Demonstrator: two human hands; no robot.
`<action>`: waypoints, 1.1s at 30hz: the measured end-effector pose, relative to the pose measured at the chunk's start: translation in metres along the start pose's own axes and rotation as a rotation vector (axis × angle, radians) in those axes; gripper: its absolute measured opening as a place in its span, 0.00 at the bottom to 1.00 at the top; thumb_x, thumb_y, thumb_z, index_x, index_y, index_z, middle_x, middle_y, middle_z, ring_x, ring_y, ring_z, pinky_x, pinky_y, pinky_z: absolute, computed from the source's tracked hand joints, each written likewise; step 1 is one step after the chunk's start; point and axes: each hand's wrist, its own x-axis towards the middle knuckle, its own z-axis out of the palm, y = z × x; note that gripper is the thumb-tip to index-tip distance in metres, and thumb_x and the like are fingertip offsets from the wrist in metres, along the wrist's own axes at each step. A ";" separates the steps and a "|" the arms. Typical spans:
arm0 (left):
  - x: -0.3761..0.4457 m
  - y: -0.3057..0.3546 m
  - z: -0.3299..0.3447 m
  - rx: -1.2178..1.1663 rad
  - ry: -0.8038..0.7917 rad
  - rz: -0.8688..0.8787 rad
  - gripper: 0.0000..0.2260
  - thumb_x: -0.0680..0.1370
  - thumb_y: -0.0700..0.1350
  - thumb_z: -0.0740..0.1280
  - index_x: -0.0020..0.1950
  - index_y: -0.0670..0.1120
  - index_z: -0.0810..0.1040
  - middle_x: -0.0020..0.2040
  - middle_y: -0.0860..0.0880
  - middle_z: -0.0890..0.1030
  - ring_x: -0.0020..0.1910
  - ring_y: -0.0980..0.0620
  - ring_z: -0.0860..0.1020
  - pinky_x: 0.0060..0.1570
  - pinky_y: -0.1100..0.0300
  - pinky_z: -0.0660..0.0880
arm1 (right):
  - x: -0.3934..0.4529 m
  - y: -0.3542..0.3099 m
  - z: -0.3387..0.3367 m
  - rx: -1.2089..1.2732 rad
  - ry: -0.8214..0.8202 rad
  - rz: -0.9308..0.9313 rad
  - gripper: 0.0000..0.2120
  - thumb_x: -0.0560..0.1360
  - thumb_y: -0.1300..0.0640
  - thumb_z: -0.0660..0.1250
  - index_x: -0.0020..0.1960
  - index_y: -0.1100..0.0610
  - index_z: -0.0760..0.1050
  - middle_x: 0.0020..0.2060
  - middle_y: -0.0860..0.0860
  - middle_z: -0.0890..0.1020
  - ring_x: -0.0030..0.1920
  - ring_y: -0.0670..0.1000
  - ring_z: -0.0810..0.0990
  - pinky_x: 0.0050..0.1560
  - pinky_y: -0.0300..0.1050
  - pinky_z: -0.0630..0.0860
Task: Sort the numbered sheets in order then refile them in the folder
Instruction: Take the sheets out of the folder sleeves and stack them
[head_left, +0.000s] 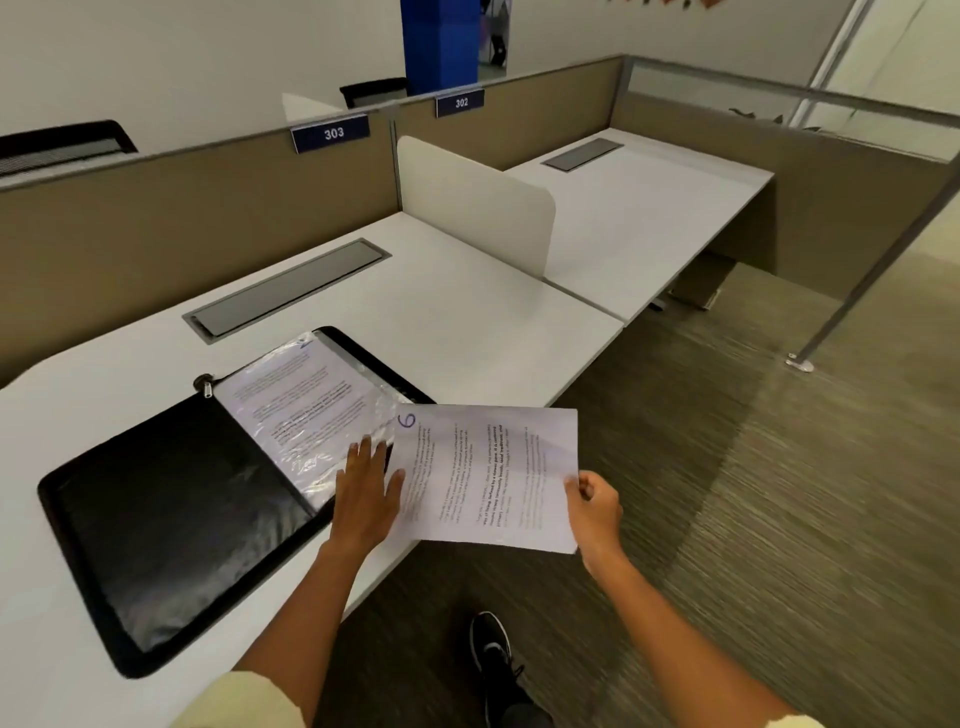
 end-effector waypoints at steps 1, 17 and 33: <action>0.001 -0.001 -0.001 -0.005 0.000 -0.008 0.28 0.84 0.55 0.52 0.80 0.47 0.49 0.81 0.45 0.47 0.79 0.47 0.43 0.76 0.47 0.45 | 0.005 -0.003 -0.004 0.002 0.002 -0.003 0.09 0.81 0.56 0.64 0.44 0.55 0.78 0.41 0.53 0.83 0.42 0.56 0.84 0.40 0.51 0.80; 0.044 -0.032 -0.013 -0.018 -0.006 -0.099 0.27 0.84 0.53 0.53 0.80 0.45 0.51 0.81 0.44 0.47 0.79 0.46 0.44 0.76 0.46 0.46 | 0.080 -0.060 0.019 0.338 0.096 0.115 0.04 0.81 0.60 0.64 0.53 0.58 0.77 0.47 0.54 0.82 0.47 0.51 0.82 0.44 0.47 0.81; 0.109 -0.027 0.001 -0.083 0.015 -0.201 0.31 0.82 0.58 0.55 0.80 0.48 0.49 0.80 0.49 0.40 0.79 0.49 0.38 0.77 0.45 0.43 | 0.165 -0.093 0.143 0.561 -0.113 0.396 0.08 0.80 0.66 0.65 0.58 0.59 0.77 0.50 0.56 0.82 0.50 0.56 0.82 0.47 0.49 0.81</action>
